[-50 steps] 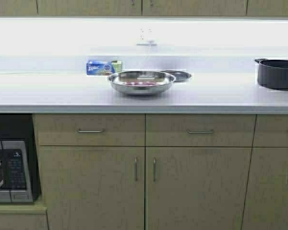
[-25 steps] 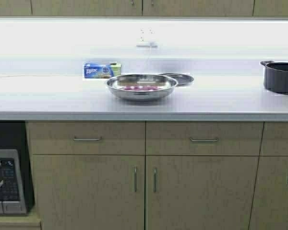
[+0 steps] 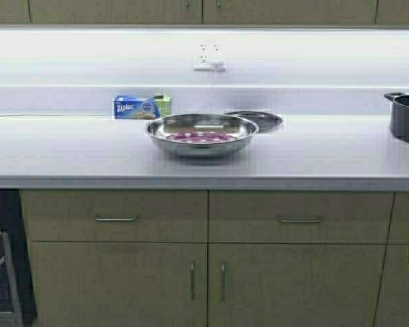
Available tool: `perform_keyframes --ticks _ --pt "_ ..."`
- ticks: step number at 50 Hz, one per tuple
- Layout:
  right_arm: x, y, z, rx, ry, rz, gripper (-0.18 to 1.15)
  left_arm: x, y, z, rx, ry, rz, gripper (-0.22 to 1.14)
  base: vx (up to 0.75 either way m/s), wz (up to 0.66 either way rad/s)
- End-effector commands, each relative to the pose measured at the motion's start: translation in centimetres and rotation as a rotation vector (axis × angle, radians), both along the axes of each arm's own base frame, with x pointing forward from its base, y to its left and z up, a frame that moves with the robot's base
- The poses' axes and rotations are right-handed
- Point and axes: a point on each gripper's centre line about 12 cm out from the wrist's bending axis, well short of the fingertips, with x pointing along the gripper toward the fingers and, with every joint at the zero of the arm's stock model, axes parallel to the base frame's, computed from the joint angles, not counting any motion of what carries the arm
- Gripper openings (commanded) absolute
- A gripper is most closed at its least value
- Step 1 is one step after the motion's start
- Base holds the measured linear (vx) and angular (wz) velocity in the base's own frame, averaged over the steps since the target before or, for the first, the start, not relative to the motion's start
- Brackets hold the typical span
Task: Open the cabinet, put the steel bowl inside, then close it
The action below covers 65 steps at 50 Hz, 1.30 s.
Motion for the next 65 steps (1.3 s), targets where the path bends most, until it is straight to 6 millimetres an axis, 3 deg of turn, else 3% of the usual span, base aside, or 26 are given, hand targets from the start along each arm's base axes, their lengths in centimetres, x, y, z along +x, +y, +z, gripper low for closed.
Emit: perform_keyframes --ticks 1,13,17,21,28,30,36,42,46,53,59,65 --pt "0.0 0.1 0.7 -0.007 -0.02 0.003 0.05 0.3 0.0 0.8 0.007 -0.022 0.001 0.02 0.3 0.06" --pt "0.0 0.5 0.7 -0.004 -0.008 0.026 0.06 0.3 0.0 0.6 0.003 -0.017 -0.001 0.04 0.29 0.05" --pt "0.3 1.3 0.5 -0.005 0.006 0.064 0.14 0.2 -0.1 0.4 0.0 -0.014 -0.007 0.15 0.27 0.02" --pt "0.6 2.5 0.4 -0.007 0.021 0.116 0.37 0.1 -0.4 0.6 0.003 -0.02 -0.019 0.38 0.25 -0.01" --pt "0.9 5.1 0.9 0.0 0.022 0.232 0.94 -0.3 -1.7 0.4 -0.007 -0.012 -0.084 0.99 0.22 -0.04" --pt "0.8 6.0 1.2 0.01 0.014 0.275 1.06 -0.5 -2.4 0.3 -0.008 -0.001 -0.121 1.09 0.21 -0.03" --pt "1.0 9.1 1.8 0.031 -0.011 0.396 1.03 -0.8 -5.2 0.0 0.0 0.025 -0.255 1.0 0.2 -0.07" --pt "3.1 12.4 1.0 0.044 -0.005 0.476 1.04 -0.2 -7.7 -0.7 -0.006 0.023 -0.359 1.02 0.15 -0.09" --pt "4.9 14.8 0.4 0.074 -0.024 0.509 1.04 1.2 -9.4 -1.3 -0.013 0.016 -0.404 1.02 0.09 -0.02" --pt "9.4 19.5 0.4 0.054 -0.078 0.515 1.04 5.6 -13.4 -2.8 0.013 0.029 -0.459 1.02 0.07 0.03" --pt "13.1 21.4 0.9 0.038 -0.101 0.418 1.04 9.8 -18.0 -3.8 0.002 0.013 -0.463 1.02 0.05 0.04" --pt "16.3 22.7 1.7 0.02 -0.124 0.31 1.04 13.7 -20.4 -3.8 -0.027 -0.079 -0.365 1.02 0.03 0.05"
